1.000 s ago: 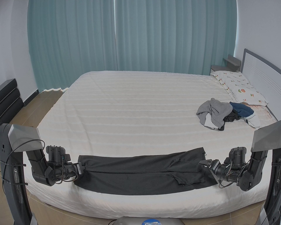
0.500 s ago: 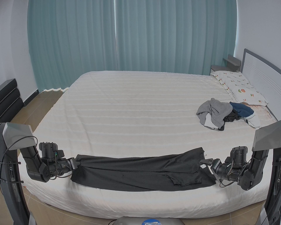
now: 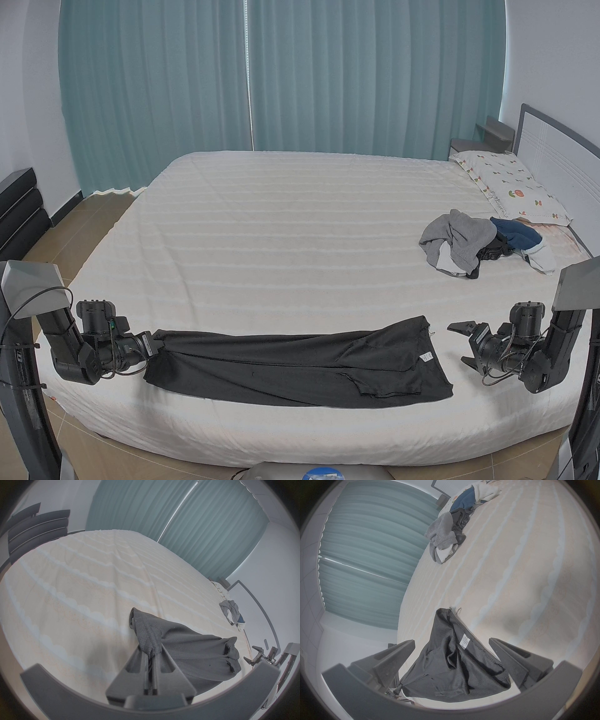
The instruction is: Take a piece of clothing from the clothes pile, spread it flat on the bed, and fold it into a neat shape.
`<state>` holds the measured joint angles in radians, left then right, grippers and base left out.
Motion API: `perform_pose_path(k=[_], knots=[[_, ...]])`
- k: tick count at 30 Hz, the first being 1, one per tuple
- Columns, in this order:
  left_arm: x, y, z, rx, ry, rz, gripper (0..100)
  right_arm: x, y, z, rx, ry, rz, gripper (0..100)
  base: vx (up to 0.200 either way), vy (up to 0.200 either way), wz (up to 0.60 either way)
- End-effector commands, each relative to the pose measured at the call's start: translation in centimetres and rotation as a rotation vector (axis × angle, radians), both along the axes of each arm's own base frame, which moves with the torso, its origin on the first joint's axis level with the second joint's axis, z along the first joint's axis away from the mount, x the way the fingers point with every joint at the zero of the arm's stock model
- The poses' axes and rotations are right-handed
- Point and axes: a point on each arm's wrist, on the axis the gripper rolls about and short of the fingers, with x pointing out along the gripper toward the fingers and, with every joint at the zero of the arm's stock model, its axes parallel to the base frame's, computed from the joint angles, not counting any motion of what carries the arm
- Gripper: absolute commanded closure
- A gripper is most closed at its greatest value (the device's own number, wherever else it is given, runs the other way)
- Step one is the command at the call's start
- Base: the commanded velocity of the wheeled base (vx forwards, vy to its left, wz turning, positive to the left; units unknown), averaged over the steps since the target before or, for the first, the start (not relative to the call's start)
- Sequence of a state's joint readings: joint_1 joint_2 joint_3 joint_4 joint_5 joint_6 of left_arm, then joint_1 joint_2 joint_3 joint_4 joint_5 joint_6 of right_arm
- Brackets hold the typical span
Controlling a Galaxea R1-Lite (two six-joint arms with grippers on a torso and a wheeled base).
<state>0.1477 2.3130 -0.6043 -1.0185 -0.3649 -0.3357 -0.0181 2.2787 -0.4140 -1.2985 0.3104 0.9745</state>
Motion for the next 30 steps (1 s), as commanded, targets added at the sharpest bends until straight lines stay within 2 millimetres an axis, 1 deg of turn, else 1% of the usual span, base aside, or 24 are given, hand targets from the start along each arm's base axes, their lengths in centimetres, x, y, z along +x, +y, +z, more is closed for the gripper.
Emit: perform_pose_path(k=[1, 5, 8, 11, 20, 24, 26, 28, 30], knots=[[-0.2, -0.2, -0.2, -0.002, 0.011, -0.003, 100, 0.1, -0.1, -0.3, 0.0, 0.007, -0.004, 0, -0.2, 0.0, 0.0], [-0.3, -0.2, -0.3, -0.004, 0.016, -0.004, 100, 0.1, -0.1, -0.3, 0.0, 0.006, -0.004, 0, -0.2, 0.0, 0.0], [-0.3, -0.2, -0.2, -0.007, 0.014, -0.006, 100, 0.0, -0.1, -0.4, 0.0, 0.009, -0.002, 0, 0.0, 0.0, 0.0], [-0.2, -0.3, -0.1, -0.045, 0.013, -0.005, 100, 0.0, -0.1, -0.4, 0.0, 0.01, -0.002, 0, 0.0, 0.0, 0.0], [0.1, -1.3, 0.4, -0.107, 0.01, -0.014, 100, 0.0, -0.1, -0.4, 0.0, 0.009, -0.001, 0, 0.0, 0.0, 0.0], [0.3, -2.9, 1.7, -0.157, -0.007, -0.017, 100, 0.0, -0.1, -0.4, -0.001, 0.009, 0.0, 0, 0.0, -0.2, 0.0], [0.3, -3.4, 2.3, -0.166, -0.016, -0.02, 100, 0.0, -0.1, -0.4, 0.0, 0.008, 0.001, 0, 0.0, -0.2, 0.0], [0.2, -4.5, 3.3, -0.17, -0.031, -0.041, 100, 0.0, -0.1, -0.4, 0.0, 0.01, 0.001, 0, 0.0, -0.2, 0.0], [0.1, -5.2, 3.9, -0.169, -0.044, -0.047, 100, 0.0, -0.1, -0.4, 0.0, 0.008, 0.001, 0, 0.0, -0.2, 0.0]])
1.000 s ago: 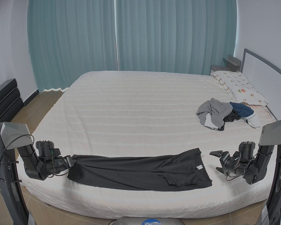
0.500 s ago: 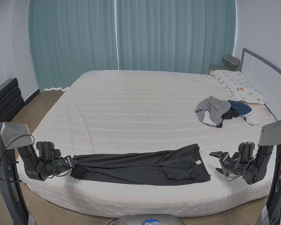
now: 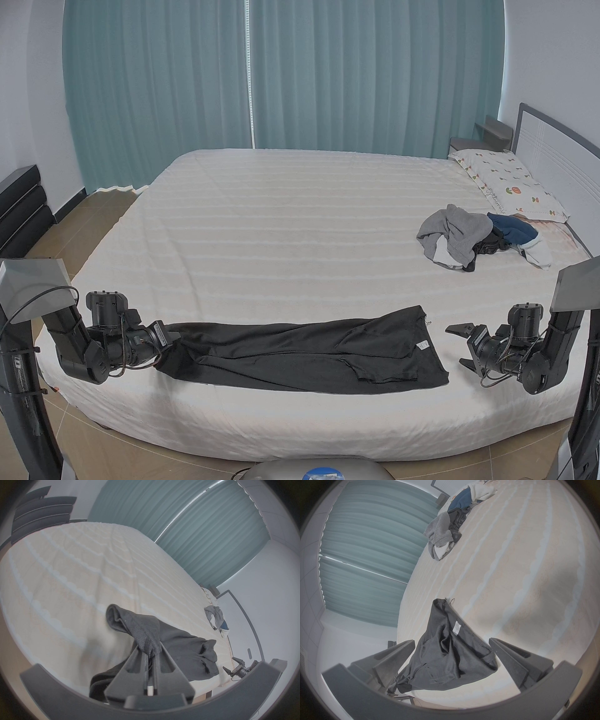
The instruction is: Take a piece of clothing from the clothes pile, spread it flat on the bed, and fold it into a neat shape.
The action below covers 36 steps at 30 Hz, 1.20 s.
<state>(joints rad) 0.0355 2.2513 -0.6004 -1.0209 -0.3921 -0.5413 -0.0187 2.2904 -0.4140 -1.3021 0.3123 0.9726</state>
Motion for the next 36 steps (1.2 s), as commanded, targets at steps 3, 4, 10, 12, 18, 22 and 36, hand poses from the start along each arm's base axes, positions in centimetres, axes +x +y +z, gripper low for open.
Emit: perform_pose_path(k=[3, 4, 10, 12, 18, 22, 36], knots=[[-0.1, -2.4, 2.5, 0.004, -0.064, -0.026, 100, 0.0, 0.0, 0.0, 0.0, 0.001, -0.001, 0, 0.0, -0.2, 0.0], [0.0, -3.1, 2.9, 0.014, -0.07, -0.015, 100, 0.0, 0.0, -0.1, 0.0, 0.004, -0.001, 0, 0.0, -0.2, 0.0], [0.5, -6.1, 4.4, 0.066, -0.042, -0.032, 100, -0.1, 0.0, -0.1, -0.002, 0.005, 0.001, 0, 0.0, -0.2, 0.0], [0.6, -7.1, 5.4, 0.084, -0.034, -0.039, 100, -0.1, 0.0, -0.2, -0.003, 0.006, 0.002, 0, 0.0, -0.2, 0.0], [1.3, -10.4, 7.2, 0.144, 0.017, -0.064, 100, -0.1, 0.2, -0.2, -0.003, 0.009, 0.008, 0, 0.0, -0.2, 0.0], [1.5, -12.6, 7.7, 0.175, 0.046, -0.097, 100, -0.2, 0.2, -0.2, -0.004, 0.01, 0.009, 0, 0.0, -0.2, 0.0], [2.2, -18.8, 7.2, 0.203, 0.101, -0.243, 100, -0.2, 0.2, -0.3, -0.015, 0.009, 0.016, 0, 0.0, -0.2, 0.0]])
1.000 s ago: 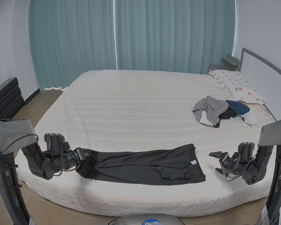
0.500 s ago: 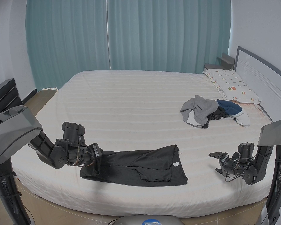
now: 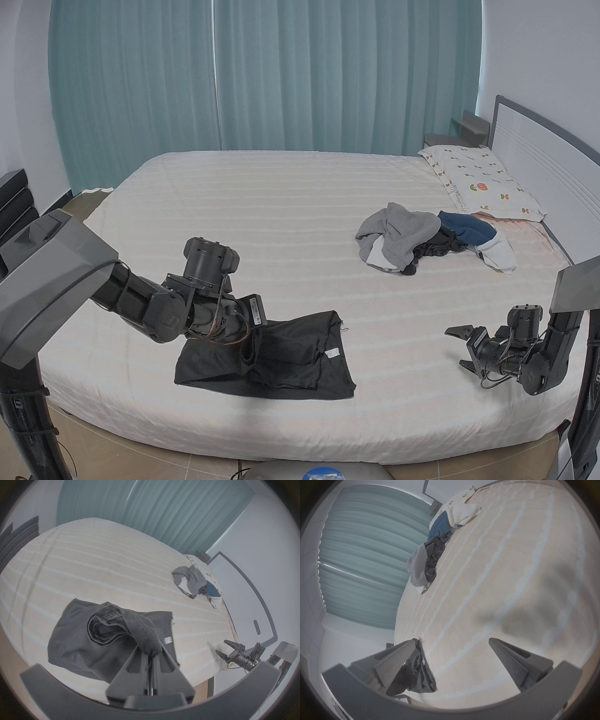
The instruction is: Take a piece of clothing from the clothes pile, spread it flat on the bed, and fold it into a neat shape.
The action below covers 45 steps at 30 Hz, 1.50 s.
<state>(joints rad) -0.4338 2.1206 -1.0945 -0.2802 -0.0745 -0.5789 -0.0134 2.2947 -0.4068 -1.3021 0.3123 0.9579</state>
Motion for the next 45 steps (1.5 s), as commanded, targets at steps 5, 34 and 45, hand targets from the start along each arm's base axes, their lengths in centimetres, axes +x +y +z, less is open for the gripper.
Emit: perform_pose_path(k=[5, 34, 45], knots=[[0.6, -4.1, -2.2, 0.011, 0.025, -0.081, 100, 0.0, 0.0, -0.1, -0.004, 0.002, 0.003, 0, 0.0, -0.08, 0.0], [-1.8, 1.8, -0.1, -0.15, 0.137, 0.118, 0, -0.1, 0.0, -0.2, -0.009, 0.003, 0.008, 0, 0.0, 0.0, 0.0], [-3.0, 8.7, -0.8, -0.332, 0.205, 0.305, 0, -0.1, 0.0, -0.2, -0.009, 0.003, 0.008, 0, 0.0, 0.0, 0.0]])
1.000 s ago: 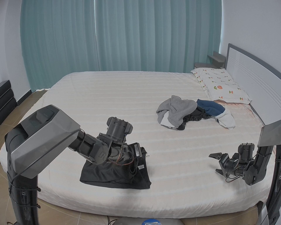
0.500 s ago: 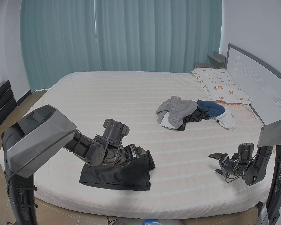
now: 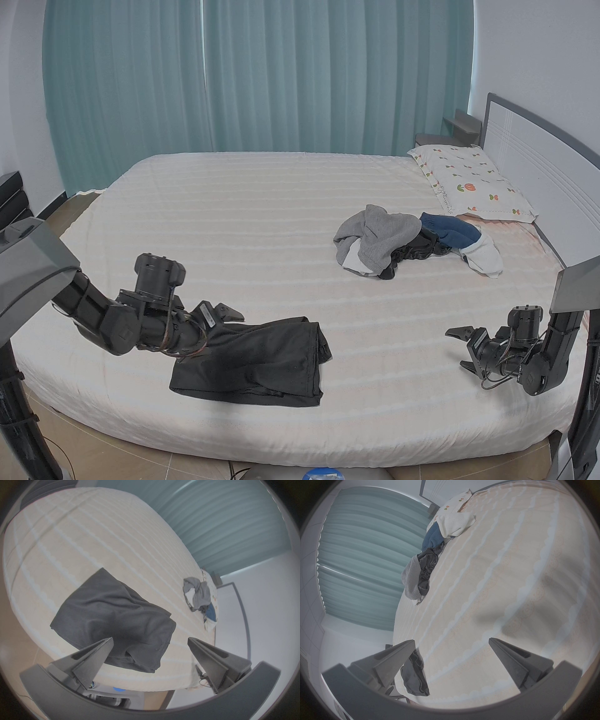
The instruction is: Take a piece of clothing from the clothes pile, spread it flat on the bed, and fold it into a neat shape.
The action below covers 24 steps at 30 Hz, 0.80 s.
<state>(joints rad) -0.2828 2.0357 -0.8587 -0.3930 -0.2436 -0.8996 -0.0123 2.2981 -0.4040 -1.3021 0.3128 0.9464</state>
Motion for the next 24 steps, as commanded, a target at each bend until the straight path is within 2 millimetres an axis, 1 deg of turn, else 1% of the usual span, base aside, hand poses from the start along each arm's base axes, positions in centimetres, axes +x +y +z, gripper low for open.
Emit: perform_pose_path(k=[1, 2, 3, 5, 6, 11, 13, 16, 24], knots=[[-1.1, 4.2, -0.3, -0.094, 0.017, 0.079, 0, 0.0, 0.0, 0.0, 0.0, 0.0, 0.0, 0, 0.0, 0.0, 0.0], [-1.2, 4.3, -0.3, -0.098, 0.018, 0.079, 0, 0.0, 0.0, 0.0, 0.0, 0.0, 0.0, 0, 0.0, 0.0, 0.0], [-1.1, 5.2, -0.7, -0.121, 0.015, 0.087, 0, 0.0, 0.0, 0.0, 0.0, 0.002, 0.0, 0, 0.0, 0.0, 0.0], [-1.2, 5.4, -0.8, -0.126, 0.014, 0.091, 0, 0.0, 0.0, 0.0, 0.0, 0.002, 0.0, 0, 0.0, 0.0, 0.0], [-1.5, 6.4, -1.2, -0.129, 0.028, 0.117, 0, 0.0, 0.0, 0.0, -0.001, 0.001, 0.001, 0, 0.0, 0.0, 0.0], [-1.8, 7.8, -1.9, -0.157, 0.059, 0.122, 0, 0.0, 0.0, 0.0, -0.001, 0.001, 0.001, 0, 0.0, 0.0, 0.0], [-1.8, 8.5, -2.5, -0.169, 0.076, 0.129, 0, 0.0, 0.0, 0.0, -0.001, 0.001, 0.001, 0, 0.0, 0.2, 0.0], [-1.3, 8.8, -3.2, -0.17, 0.054, 0.135, 0, 0.0, 0.0, 0.0, -0.002, 0.001, 0.002, 0, 0.0, 0.2, 0.0], [-1.3, 8.8, -3.6, -0.172, 0.015, 0.139, 0, 0.0, 0.0, -0.3, -0.013, 0.004, 0.009, 0, 0.0, 0.2, 0.0]])
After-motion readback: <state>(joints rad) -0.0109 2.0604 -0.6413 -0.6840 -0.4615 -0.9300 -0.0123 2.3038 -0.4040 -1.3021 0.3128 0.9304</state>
